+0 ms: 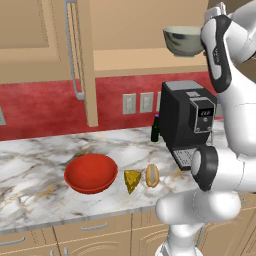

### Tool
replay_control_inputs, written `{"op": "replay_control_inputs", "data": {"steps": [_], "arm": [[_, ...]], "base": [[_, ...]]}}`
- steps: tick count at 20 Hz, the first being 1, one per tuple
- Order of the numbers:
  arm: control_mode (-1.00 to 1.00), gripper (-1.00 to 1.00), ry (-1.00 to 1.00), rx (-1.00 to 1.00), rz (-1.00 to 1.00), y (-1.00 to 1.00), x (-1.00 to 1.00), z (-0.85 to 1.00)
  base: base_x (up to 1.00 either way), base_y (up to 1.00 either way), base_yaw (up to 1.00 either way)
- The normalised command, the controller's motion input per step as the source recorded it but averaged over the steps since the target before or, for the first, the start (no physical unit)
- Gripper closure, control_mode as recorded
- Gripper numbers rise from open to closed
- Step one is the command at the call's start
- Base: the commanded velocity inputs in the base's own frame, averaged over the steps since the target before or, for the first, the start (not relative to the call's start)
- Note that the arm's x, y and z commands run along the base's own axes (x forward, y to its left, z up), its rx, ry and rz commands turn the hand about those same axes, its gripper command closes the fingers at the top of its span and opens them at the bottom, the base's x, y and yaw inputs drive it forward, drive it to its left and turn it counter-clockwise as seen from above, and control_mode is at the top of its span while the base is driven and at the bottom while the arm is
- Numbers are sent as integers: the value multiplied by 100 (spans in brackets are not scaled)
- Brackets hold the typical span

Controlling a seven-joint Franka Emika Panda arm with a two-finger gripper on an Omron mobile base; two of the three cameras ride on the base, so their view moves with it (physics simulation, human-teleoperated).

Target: Pick both bowls and place them on the counter. Then place the cheese in one bowl and place the hotdog bun in the other bowl.

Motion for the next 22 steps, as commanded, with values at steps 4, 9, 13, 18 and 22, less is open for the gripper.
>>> {"op": "replay_control_inputs", "data": {"steps": [4, 9, 13, 18, 22], "arm": [[-100, -100, 0, -2, 0, 0, 20, 0], [-100, -100, 0, -1, 0, -4, 25, 0], [-100, -100, 0, 0, 0, -5, 24, 0], [-100, -100, 0, 0, 0, -2, 16, 0], [-100, -100, 0, 0, 0, -2, 15, 0]], "base": [[0, 0, 0], [0, 0, 0], [0, 0, 0], [0, 0, 0], [0, 0, 0]]}}
